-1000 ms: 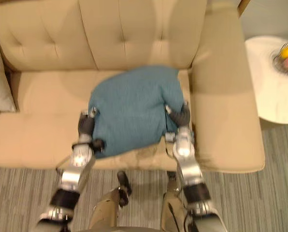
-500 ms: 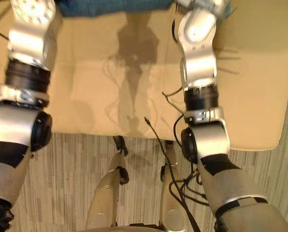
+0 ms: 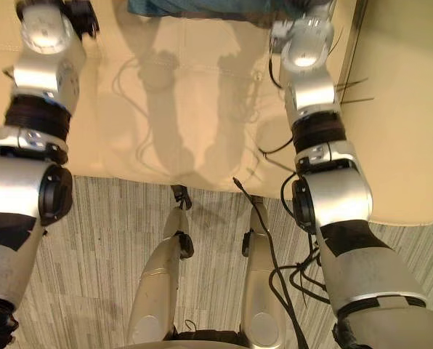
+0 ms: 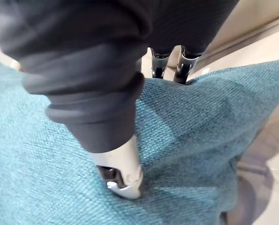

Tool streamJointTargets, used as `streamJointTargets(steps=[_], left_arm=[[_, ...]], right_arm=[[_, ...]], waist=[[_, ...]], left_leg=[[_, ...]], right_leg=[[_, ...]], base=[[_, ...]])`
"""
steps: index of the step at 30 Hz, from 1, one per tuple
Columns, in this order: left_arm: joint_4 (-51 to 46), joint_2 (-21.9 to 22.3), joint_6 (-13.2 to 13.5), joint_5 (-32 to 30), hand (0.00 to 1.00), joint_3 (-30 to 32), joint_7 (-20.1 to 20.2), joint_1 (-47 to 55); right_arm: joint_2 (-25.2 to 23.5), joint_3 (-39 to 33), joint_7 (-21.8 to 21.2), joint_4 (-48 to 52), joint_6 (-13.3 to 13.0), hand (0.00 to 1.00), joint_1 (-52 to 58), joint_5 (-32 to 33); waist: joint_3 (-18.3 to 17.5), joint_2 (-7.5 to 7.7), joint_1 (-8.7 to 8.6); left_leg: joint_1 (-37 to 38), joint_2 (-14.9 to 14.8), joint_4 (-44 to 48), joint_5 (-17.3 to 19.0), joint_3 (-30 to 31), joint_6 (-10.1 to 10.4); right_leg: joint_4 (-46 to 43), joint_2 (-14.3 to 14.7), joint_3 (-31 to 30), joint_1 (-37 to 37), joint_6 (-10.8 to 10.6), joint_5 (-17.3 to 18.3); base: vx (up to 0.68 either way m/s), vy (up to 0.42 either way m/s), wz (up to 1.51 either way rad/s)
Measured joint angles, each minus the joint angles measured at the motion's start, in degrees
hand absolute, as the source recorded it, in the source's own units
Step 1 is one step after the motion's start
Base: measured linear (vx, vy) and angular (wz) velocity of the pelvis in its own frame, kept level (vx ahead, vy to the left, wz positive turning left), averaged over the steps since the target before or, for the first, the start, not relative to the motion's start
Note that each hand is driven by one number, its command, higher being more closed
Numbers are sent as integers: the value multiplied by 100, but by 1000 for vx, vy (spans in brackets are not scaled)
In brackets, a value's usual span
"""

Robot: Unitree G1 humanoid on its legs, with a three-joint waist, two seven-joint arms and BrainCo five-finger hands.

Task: Pick up cushions and gather them together orderly.

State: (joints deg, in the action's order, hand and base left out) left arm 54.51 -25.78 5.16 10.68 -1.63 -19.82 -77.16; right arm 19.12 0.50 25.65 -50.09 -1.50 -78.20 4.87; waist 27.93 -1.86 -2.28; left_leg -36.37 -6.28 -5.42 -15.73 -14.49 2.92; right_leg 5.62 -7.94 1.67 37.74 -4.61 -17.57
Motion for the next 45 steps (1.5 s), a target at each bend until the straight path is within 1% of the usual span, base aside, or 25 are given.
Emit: streamJointTargets(steps=[3, 6, 8, 10, 12, 13, 15, 16, 18, 20, 23, 24, 27, 30, 32, 36, 37, 38, 39, 40, 41, 42, 43, 44, 45], left_arm=[[-23, 47, -27, 0, 0, 4, 135, 461], [-447, -41, -23, 2, 0, 38, 255, 880], [-987, -172, -8, 27, 0, 193, 335, 1262], [-1997, -409, 132, 180, 0, 403, 349, 2097], [-2796, -419, 278, 270, 0, 643, 355, 3042], [-3219, -388, 407, 273, 0, 703, 366, 3824], [-3600, -288, 491, 275, 0, 800, 441, 4743], [-3673, -10, 523, 276, 0, 927, 596, 5502], [-3733, 369, 520, 273, 0, 963, 771, 6367], [-3778, 862, 454, 268, 0, 985, 1119, 7489], [-3708, 1067, 336, 268, 0, 1026, 1513, 8265], [-3516, 1094, 286, 264, 0, 1082, 1779, 8539], [-2796, 1143, 197, 162, 0, 1116, 2125, 8853], [-1980, 1386, 91, -353, 0, 1127, 2362, 9167], [-1677, 1486, 38, -532, 0, 1125, 2383, 9324], [-1152, 1531, -1, -987, 0, 1124, 2415, 9498], [-1153, 1492, 6, -1079, 0, 1123, 2411, 9505], [-1160, 1443, 7, -1123, 0, 1122, 2408, 9485], [-1209, 1406, 8, -1134, 0, 1124, 2391, 9460], [-1261, 1467, 33, -1133, 0, 1147, 2328, 9443], [-1304, 1477, 42, -1132, 0, 1159, 2302, 9431], [-1347, 1444, 42, -1131, 0, 1160, 2280, 9422], [-1460, 1315, 41, -1130, 0, 1184, 2193, 9415], [-1493, 1300, 40, -1129, 0, 1206, 2177, 9396], [-1570, 1278, 21, -1130, 0, 1232, 2108, 9377]], right_arm=[[49, 1, -126, 298, -43, 0, 537, 135], [175, -36, -296, 709, -65, 0, 1214, 172], [302, -189, -345, 1273, -93, 0, 1821, 199], [473, -541, -392, 2293, -195, 0, 2891, 339], [573, -750, -506, 3055, -257, 0, 3899, 412], [591, -804, -602, 3510, -352, 0, 4693, 413], [571, -819, -811, 3885, -475, 0, 5564, 409], [472, -876, -1096, 3996, -499, 0, 6255, 400], [219, -938, -1371, 4007, -512, 0, 7027, 370], [-279, -1013, -1796, 3953, -508, 0, 7972, 211], [-610, -1039, -2126, 3636, -474, 0, 8564, 88], [-693, -1069, -2315, 3353, -462, 0, 8778, -63], [-749, -1082, -2551, 2748, -451, 0, 8988, -422], [-753, -1147, -2717, 1884, -443, 0, 9169, -783], [-750, -1206, -2714, 1509, -427, 0, 9210, -868], [-742, -1250, -2691, 946, -408, 0, 9241, -1490], [-745, -1199, -2683, 856, -406, 0, 9229, -1599], [-750, -1137, -2680, 821, -399, 0, 9232, -1630], [-730, -1047, -2666, 821, -386, 0, 9210, -1627], [-659, -976, -2593, 810, -363, 0, 9137, -1625], [-679, -918, -2565, 791, -365, 0, 9097, -1621], [-693, -877, -2552, 767, -367, 0, 9113, -1619], [-754, -755, -2549, 588, -366, 0, 9147, -1601], [-757, -735, -2550, 540, -366, 0, 9147, -1597], [-749, -747, -2526, 524, -360, 0, 9143, -1591]], waist=[[0, 0, 8], [0, 0, 46], [0, 1, 88], [-1, 1, 117], [-37, -6, 123], [-350, -2, 131], [-625, 28, 154], [-803, 31, 154], [-1171, 60, 162], [-1410, 118, 162], [-1585, 187, 149], [-1691, 217, 149], [-1933, 228, 143], [-2220, 256, 145], [-2318, 270, 145], [-2322, 311, 149], [-2305, 358, 151], [-2260, 473, 147], [-2264, 555, 173], [-2254, 354, 188], [-2201, 309, 119], [-2204, 366, 85], [-2210, 565, 46], [-2212, 657, 52], [-2194, 721, 91]], left_leg=[[107, -10, 0, 1, -21, 2], [242, -32, -2, -4, -38, 15], [353, -67, -3, -3, -20, 20], [614, -109, -3, 2, 7, 28], [977, -144, -3, 61, 27, 98], [1050, -171, -2, 168, 40, 183], [1236, -188, -3, 239, 108, 249], [1485, -192, -2, 293, 188, 274], [1620, -190, -2, 391, 204, 298], [1983, -169, -1, 505, 246, 312], [2332, -151, 0, 596, 238, 311], [2540, -144, 0, 668, 208, 299], [2924, -133, -1, 775, 154, 319], [3361, -129, -4, 911, 78, 352], [3506, -129, -6, 951, 9, 362], [3736, -129, -1, 985, -215, 360], [3705, -112, 19, 985, -262, 357], [3624, -56, 179, 1049, -277, 257], [3432, 77, 471, 1192, -251, 39], [3331, -111, 507, 1207, -285, -73], [3254, -149, 675, 1224, -274, -94], [3220, -153, 794, 1235, -226, -113], [3162, -76, 1086, 1230, -62, -102], [3102, -44, 1200, 1230, -8, -101], [3020, -26, 1332, 1230, 28, -98]], right_leg=[[0, 10, -9, -89, 0, 1], [0, 26, -19, -214, -4, 7], [0, 60, -8, -338, -8, 14], [0, 94, 32, -616, -27, 74], [0, 120, 105, -1011, -15, 168], [-2, 138, 150, -1107, -20, 289], [-2, 162, 165, -1304, -2, 397], [-1, 167, 187, -1584, -19, 464], [-2, 163, 254, -1726, -30, 597], [-9, 147, 306, -2114, -49, 704], [-72, 128, 317, -2437, -95, 827], [-90, 120, 304, -2620, -111, 887], [-166, 99, 282, -2932, -111, 1045], [-177, 92, 223, -3278, -135, 1157], [-191, 94, 151, -3377, -138, 1182], [-400, 107, -94, -3340, -145, 1233], [-513, 95, -111, -3232, -138, 1236], [-698, 47, -157, -3106, -96, 1260], [-790, -59, -185, -2965, -163, 1405], [-1598, -75, 164, -2772, -183, 1790], [-2803, -142, 273, -2460, -59, 2110], [-3529, -194, 280, -2361, -104, 2308], [-4928, -235, 262, -2461, -374, 2811], [-5061, -224, 250, -2623, -477, 2904], [-4798, -213, 235, -2776, -497, 3088]], base=[[-42, 43, -4], [-59, 15, -4], [-78, -7, -1], [-67, -17, 3], [-32, -13, 9], [-10, -15, 12], [39, -19, 10], [54, -24, 12], [55, -30, 11], [90, -37, 12], [53, -25, 2], [38, -12, -6], [36, 0, -8], [11, 13, -9], [16, 10, -19], [-24, 12, -29], [-56, 16, -26], [-80, 48, -25], [-114, 51, -26], [-143, 34, -14], [-111, -17, 3], [-44, -103, 48], [-19, -123, 56], [-32, -142, 56], [-117, -114, 5]])
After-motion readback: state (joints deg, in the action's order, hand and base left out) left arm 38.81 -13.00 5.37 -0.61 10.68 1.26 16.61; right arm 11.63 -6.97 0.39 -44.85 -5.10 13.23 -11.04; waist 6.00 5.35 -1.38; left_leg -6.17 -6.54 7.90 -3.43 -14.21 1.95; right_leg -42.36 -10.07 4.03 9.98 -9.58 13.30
